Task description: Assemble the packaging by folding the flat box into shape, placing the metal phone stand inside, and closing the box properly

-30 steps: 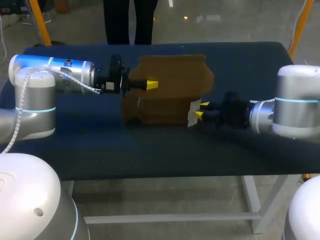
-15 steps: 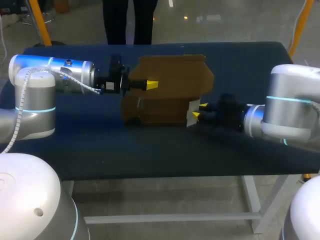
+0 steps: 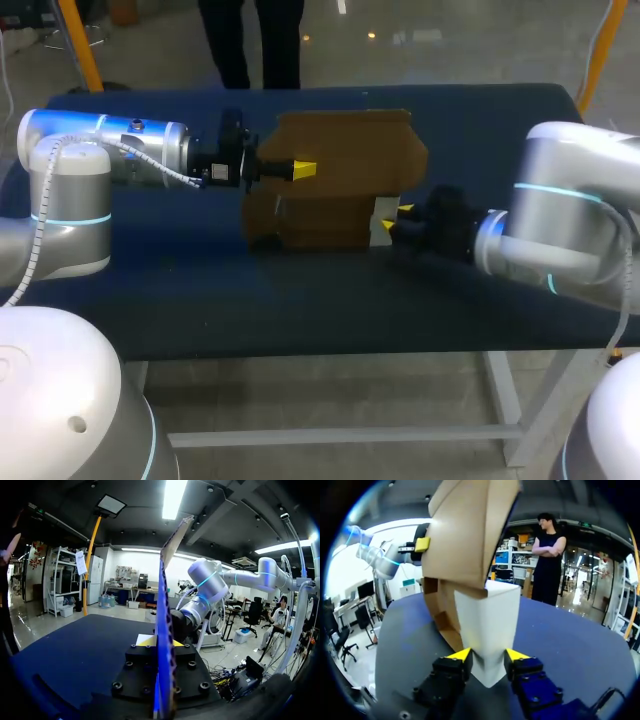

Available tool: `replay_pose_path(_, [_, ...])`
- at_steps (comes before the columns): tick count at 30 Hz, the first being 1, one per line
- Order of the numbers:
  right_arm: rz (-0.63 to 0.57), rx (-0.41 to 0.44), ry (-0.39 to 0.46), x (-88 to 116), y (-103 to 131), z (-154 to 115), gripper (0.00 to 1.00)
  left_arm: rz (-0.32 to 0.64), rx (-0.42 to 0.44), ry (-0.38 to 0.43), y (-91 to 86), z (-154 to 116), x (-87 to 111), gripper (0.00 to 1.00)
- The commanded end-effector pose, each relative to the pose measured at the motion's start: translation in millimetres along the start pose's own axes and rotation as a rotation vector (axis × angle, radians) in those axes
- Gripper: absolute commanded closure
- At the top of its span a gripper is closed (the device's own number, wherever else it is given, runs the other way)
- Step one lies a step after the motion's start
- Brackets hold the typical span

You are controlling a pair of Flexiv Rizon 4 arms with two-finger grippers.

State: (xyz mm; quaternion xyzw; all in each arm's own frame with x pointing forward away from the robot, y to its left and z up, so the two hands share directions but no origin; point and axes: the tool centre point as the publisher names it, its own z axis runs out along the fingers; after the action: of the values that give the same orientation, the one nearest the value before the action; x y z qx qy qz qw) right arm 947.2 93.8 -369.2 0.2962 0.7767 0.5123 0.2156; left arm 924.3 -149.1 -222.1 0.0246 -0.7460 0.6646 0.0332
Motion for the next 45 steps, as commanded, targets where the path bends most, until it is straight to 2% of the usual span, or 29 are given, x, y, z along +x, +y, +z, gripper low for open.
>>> replay_pose_path(1, [0.006,-0.004,-0.085,2.1,-1.2,6.3,0.55,0.0,0.001,0.005,2.3,0.2,-0.6,1.0])
replay_pose_path(39, [0.11,0.03,-0.261,-13.0,4.5,21.2,0.61,0.0,0.001,0.005,2.3,0.2,-0.6,1.0])
replay_pose_path(45, [0.124,0.029,-0.278,-12.5,6.1,24.4,0.68,0.0,0.001,0.005,2.3,0.2,-0.6,1.0])
